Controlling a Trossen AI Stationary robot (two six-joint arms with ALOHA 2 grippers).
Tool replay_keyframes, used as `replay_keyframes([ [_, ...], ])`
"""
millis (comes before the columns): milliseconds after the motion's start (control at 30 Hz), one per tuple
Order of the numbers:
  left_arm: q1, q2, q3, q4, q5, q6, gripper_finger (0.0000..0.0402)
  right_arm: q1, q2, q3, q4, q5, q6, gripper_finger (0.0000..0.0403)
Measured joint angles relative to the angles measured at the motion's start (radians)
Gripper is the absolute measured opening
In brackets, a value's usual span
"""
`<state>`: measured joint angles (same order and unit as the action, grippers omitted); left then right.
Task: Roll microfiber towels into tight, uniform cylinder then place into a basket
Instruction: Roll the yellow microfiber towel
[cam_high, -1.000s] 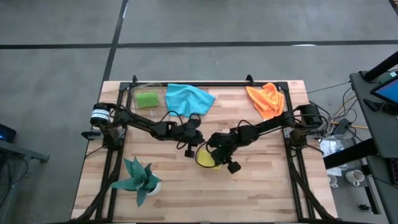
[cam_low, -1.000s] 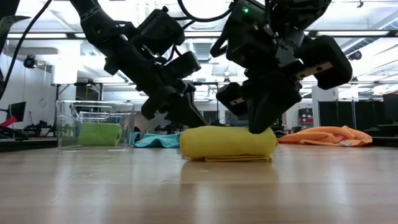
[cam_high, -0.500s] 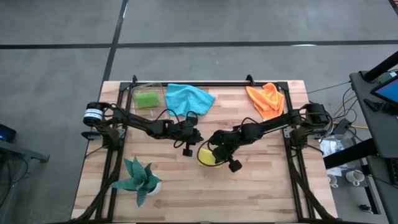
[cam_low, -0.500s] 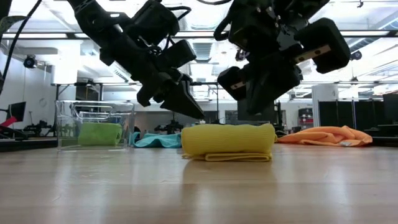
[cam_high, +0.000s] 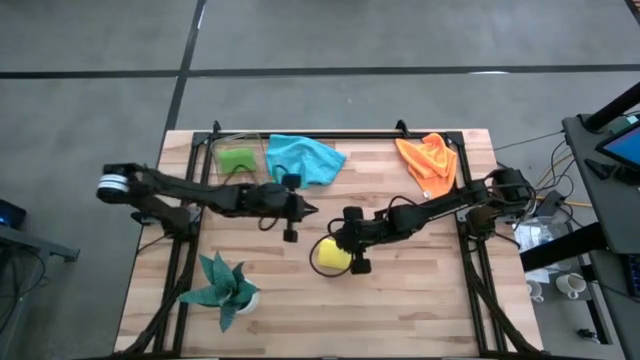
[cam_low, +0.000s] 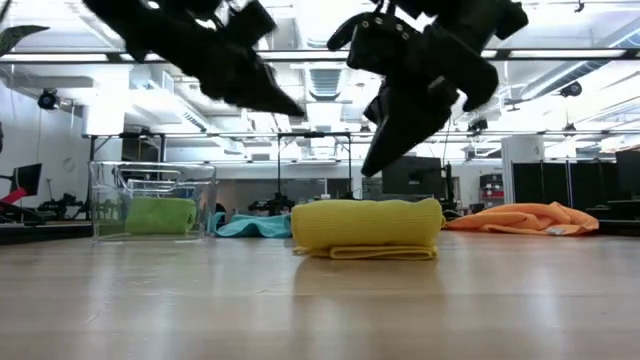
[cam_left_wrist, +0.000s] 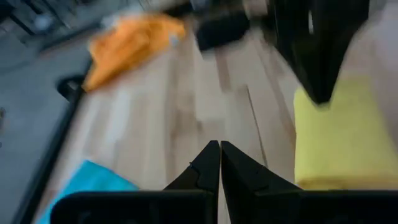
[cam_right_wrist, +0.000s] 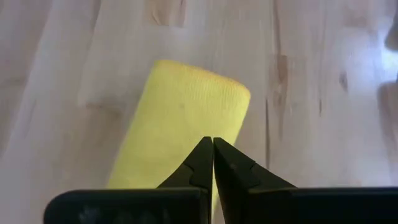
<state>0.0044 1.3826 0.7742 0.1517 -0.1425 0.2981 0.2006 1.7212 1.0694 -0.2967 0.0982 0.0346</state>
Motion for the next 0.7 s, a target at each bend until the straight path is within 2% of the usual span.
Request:
replay_keyframes([
  [167,-0.002,-0.142,-0.144,0.177,0.000,-0.068,0.0000,0.007,0.023,0.019,-0.007,-0.011,0.104,0.0009],
  [367,-0.002,-0.232,-0.297,0.329,0.000,-0.169,0.0000,0.007,0.060,0.024,0.016,-0.063,0.213,0.0009],
  [700,-0.002,-0.267,-0.326,0.343,-0.001,-0.190,0.0000,0.035,0.069,0.016,0.044,-0.083,0.328,0.0009],
])
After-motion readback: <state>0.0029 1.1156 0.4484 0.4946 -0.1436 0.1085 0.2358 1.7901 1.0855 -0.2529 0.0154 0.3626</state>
